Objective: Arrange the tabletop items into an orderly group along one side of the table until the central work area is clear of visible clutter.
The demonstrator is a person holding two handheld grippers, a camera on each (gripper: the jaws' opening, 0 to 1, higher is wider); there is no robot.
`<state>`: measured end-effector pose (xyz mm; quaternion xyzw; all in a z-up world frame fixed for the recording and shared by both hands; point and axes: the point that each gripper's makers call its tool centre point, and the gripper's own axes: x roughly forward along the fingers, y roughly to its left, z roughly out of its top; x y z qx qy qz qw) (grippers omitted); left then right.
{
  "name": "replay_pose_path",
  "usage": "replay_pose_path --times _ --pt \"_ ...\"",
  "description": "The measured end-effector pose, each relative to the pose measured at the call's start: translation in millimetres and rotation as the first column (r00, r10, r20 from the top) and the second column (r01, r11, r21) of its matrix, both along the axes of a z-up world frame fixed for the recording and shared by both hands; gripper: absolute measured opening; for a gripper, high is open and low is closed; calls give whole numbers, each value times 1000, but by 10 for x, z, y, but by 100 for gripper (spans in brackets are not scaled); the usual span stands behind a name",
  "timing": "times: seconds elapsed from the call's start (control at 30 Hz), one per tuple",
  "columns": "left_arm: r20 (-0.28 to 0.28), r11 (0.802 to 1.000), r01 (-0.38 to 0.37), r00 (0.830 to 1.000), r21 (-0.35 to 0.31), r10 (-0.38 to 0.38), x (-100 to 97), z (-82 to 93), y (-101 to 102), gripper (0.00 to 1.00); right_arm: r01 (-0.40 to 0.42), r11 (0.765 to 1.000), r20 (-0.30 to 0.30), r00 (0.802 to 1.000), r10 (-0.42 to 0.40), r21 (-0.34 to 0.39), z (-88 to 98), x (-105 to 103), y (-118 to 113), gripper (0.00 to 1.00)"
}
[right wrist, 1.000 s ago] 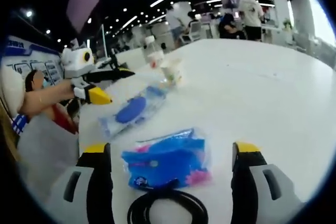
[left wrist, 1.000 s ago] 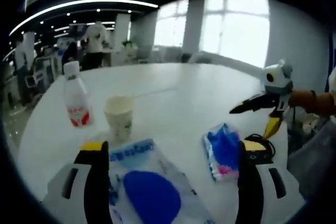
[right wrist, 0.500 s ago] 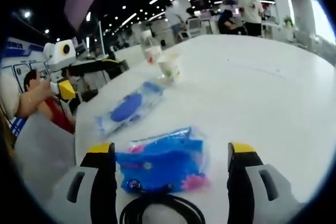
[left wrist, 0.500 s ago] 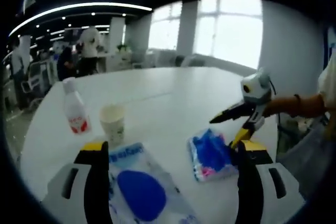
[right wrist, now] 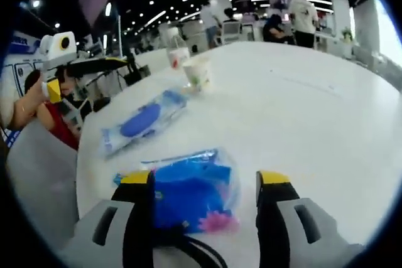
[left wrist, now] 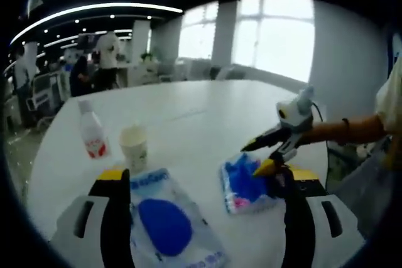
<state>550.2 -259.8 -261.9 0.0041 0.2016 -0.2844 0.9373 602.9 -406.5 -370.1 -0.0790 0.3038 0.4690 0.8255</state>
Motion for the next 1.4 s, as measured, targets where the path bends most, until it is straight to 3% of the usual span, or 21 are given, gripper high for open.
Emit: replay_pose_path --times 0.3,0.5,0.73,1.07,1.4 --pt "-25 999 -28 999 20 28 -14 -92 104 99 5 1000 -1 1000 -5 -25 -91 30 25 46" --pt "-26 999 -32 999 21 32 -16 -103 127 99 -8 994 13 1000 9 -106 -206 5 1 35" --pt "-27 999 -25 999 32 26 -42 -131 113 99 -13 989 46 999 20 -147 -249 7 -35 22" --pt "-9 997 -22 1000 71 23 -45 -129 140 99 -2 989 40 999 8 -151 -274 11 -54 17" --pt "-2 997 -40 999 73 40 -19 -103 223 99 59 992 -48 997 -65 -110 -290 15 -57 5"
